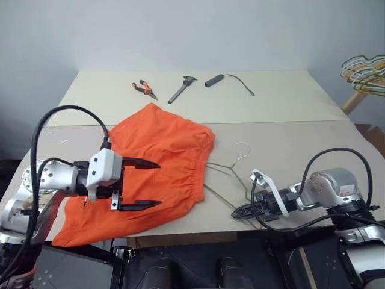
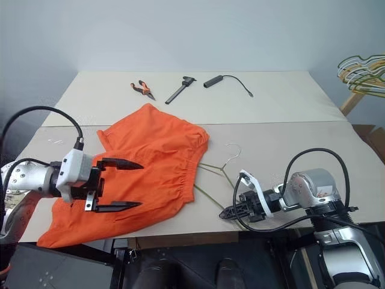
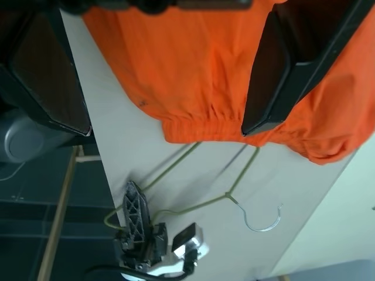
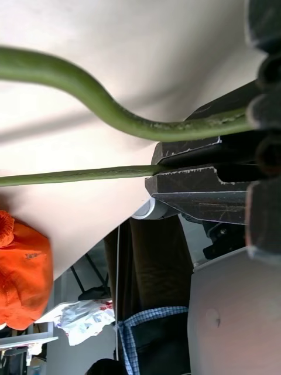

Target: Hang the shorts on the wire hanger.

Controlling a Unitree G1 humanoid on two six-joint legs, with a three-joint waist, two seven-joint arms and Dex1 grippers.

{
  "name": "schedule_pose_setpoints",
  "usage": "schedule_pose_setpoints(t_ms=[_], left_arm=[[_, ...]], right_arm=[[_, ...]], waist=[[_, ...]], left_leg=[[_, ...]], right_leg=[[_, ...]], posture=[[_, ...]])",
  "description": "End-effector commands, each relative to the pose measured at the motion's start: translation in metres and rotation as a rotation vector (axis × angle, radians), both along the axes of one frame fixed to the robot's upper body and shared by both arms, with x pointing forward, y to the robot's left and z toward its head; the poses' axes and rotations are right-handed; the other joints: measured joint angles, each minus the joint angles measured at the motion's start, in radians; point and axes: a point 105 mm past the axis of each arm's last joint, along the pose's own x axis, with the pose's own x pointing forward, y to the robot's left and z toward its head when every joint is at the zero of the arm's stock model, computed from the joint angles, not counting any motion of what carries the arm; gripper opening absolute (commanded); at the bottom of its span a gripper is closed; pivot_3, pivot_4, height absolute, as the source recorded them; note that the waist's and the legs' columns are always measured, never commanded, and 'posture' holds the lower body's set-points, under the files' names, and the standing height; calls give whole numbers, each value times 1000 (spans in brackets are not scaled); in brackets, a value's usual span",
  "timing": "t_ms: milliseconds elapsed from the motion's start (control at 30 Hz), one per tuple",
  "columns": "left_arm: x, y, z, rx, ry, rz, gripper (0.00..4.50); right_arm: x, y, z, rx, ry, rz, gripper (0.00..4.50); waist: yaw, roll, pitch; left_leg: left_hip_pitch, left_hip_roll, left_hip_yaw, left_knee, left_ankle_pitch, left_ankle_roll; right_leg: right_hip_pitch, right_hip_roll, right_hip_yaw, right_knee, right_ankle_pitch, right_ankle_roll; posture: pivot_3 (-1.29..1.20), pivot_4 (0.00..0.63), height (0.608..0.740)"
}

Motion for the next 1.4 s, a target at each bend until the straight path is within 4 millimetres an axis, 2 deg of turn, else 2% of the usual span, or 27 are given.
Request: schedule_pose_setpoints(t_ms=[33, 200, 400, 533, 633, 867, 1133, 1400], left_arm=[[0, -3, -7, 23, -21, 12, 3585], [14, 1, -35, 56, 2, 138, 1922], [19, -5, -58, 31, 73, 192, 16], [20, -11, -71, 43, 126, 204, 16], [11, -16, -83, 67, 194, 171, 16], [-1, -1, -112, 97, 294, 247, 16], [-14, 5, -119, 84, 348, 283, 16], [-24, 7, -118, 72, 364, 292, 16]], right_arm=[[1, 0, 7, 15, -23, -9, 0], [-2, 2, 10, 32, -42, 3, 0], [-3, 0, 12, 31, -51, -4, 0], [0, -1, 14, 34, -56, -15, 0], [4, 0, 16, 53, -61, -35, 0], [12, 1, 16, 80, -63, -89, 0], [29, 2, 14, 68, -69, -161, 0], [58, 7, 16, 99, -93, -265, 0]], waist=[[-1, 0, 0], [-1, 1, 0], [-2, 1, -1], [-3, 1, -1], [-4, 1, -1], [-13, 1, -1], [-27, 2, -6], [-27, 4, -7]], left_leg=[[0, 0, 0, 0, 0, 0], [0, 0, -1, 0, -1, 3], [0, 0, 0, 0, -2, 4], [0, 0, 0, 0, -2, 4], [0, 0, 0, 0, -2, 4], [1, 1, 0, 0, -2, 4], [2, 2, 0, 0, -3, 5], [2, 2, 0, 0, -3, 4]], right_leg=[[0, 0, 0, 0, 0, 0], [0, 0, 0, 1, 0, 0], [0, 0, 0, 1, 0, 0], [0, 0, 0, 1, 0, 0], [0, 0, 0, 1, 0, 0], [-1, 0, 0, 1, 0, 0], [0, 0, 0, 1, 0, -1], [0, 0, 1, 2, 0, -1]], posture=[[31, 89, 740], [23, 88, 740], [9, 85, 740], [7, 83, 740], [1, 81, 740], [-5, 82, 740], [4, 86, 740], [22, 89, 740]])
